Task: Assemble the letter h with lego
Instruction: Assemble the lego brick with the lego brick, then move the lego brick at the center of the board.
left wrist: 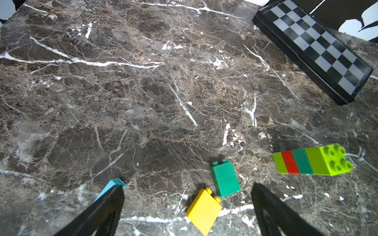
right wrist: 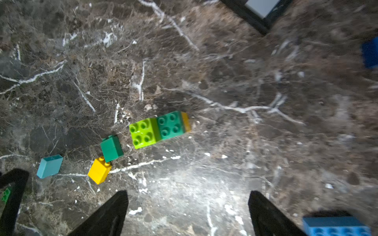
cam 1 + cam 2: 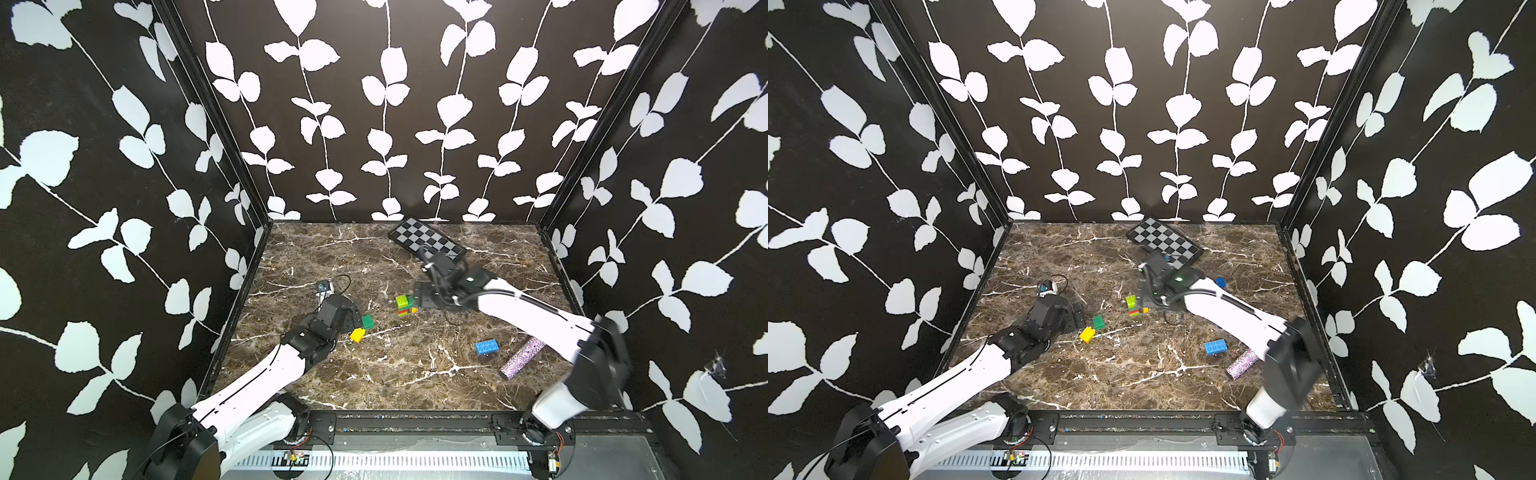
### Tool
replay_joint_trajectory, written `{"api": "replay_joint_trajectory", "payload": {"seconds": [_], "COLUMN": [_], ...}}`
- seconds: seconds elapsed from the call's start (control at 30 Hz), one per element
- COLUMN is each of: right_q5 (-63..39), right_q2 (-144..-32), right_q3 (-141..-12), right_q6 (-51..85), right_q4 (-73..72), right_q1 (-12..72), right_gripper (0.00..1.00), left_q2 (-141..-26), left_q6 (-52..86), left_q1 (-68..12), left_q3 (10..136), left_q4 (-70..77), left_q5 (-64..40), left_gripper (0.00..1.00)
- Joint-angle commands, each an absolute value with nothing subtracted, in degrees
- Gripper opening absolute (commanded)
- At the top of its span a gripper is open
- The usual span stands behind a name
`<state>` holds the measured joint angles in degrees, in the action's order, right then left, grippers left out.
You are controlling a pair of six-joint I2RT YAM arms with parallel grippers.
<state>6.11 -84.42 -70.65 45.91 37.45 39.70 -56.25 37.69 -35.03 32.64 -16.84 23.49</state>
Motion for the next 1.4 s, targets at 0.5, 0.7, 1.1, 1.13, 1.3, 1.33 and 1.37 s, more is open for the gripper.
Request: {"api": "replay_joint_trajectory", "payload": {"seconds": [0.5,0.7,1.1,1.13,1.3,1.33,1.37], "right_q5": [8.64,13.28,6.12,6.16,3.77,3.63,3.44], "right_q2": [-109.78,-116.68,-122.1,-122.69,-122.74,-122.74,-122.8], "right_q3": [-83.94,-90.45,-94.63,-94.94,-93.91,-93.84,-93.89], "right_q6": [7.79,4.35,3.15,2.93,2.99,3.08,3.16], "right_q4": [40.56,45.02,46.87,47.24,46.07,45.85,45.82], "right_q1": [10.55,9.68,7.64,7.47,7.18,7.12,7.19], "right_gripper": [0.81,0.74,0.64,0.63,0.61,0.61,0.61], "left_q2": [-54.36,-54.55,-55.53,-55.55,-55.81,-55.84,-55.95], "left_q6": [35.53,35.33,35.36,35.34,35.32,35.33,35.33], "left_q1": [-34.69,-34.72,-34.72,-34.72,-34.72,-34.72,-34.72], "left_q3": [32.08,31.99,32.0,31.99,32.07,32.0,31.99], "left_q4": [-15.6,-15.15,-14.59,-14.55,-14.5,-14.41,-14.33], "left_q5": [25.06,24.83,23.99,23.95,23.82,23.82,23.77], "left_gripper": [0.99,0.99,0.99,0.99,0.99,0.99,0.99]}}
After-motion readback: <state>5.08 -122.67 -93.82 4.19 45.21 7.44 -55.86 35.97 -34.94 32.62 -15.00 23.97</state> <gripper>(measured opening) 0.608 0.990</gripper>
